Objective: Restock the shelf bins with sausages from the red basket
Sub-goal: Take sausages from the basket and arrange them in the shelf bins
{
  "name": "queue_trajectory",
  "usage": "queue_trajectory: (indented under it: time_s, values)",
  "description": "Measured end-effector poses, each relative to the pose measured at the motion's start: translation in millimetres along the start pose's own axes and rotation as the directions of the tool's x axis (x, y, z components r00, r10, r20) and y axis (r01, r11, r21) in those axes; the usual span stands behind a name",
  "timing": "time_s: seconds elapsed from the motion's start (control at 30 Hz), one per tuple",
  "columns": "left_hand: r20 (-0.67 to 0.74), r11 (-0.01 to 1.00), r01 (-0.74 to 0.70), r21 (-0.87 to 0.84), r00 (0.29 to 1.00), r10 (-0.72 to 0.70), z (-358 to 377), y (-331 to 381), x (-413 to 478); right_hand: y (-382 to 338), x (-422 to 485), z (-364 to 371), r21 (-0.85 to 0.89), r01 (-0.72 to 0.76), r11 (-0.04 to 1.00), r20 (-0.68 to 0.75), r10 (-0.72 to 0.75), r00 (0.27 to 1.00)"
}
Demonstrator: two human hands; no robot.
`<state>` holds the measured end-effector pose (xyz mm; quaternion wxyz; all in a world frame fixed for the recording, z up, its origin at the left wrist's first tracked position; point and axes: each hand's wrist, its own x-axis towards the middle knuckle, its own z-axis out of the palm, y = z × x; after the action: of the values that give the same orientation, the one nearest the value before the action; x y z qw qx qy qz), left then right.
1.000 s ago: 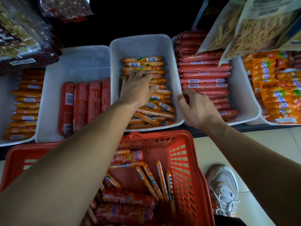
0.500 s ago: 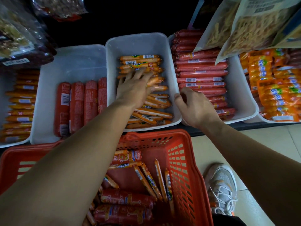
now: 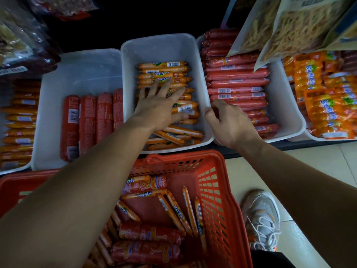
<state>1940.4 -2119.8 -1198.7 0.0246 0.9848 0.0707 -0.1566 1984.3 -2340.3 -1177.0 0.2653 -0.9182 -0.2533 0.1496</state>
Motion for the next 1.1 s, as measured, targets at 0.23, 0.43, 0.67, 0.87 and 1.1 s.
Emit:
queue_trajectory:
  time_s: [0.23,0.43,0.67,0.87,1.1]
  values:
    - [-0.078,0.985,0.067,-0.158,0.994,-0.081,-9.8,9.1,7.9,-0.3,-0.1,-0.1,0.002,-0.005,1.000,-0.006,0.005,1.000]
    - [0.195,0.985,-0.086,-0.150,0.974,0.114,-14.1,-12.6,-17.5,-1.2,0.3,-0.2,-0.009,-0.024,1.000,-0.007,0.024,1.000]
    - [0.084,0.992,-0.091,-0.082,0.992,0.098,-10.7,-7.5,-16.8,-2.9,-0.7,-1.9,-0.009,-0.024,1.000,0.002,0.024,1.000]
    - [0.175,0.995,-0.063,-0.082,0.982,0.077,-7.0,-3.8,-20.7,-2.6,-0.8,-1.3,-0.013,-0.014,1.000,0.000,0.014,1.000]
    - [0.015,1.000,0.028,0.004,0.999,-0.028,6.7,19.4,-18.0,-4.4,-2.0,-1.6,0.010,-0.018,1.000,0.012,0.018,1.000]
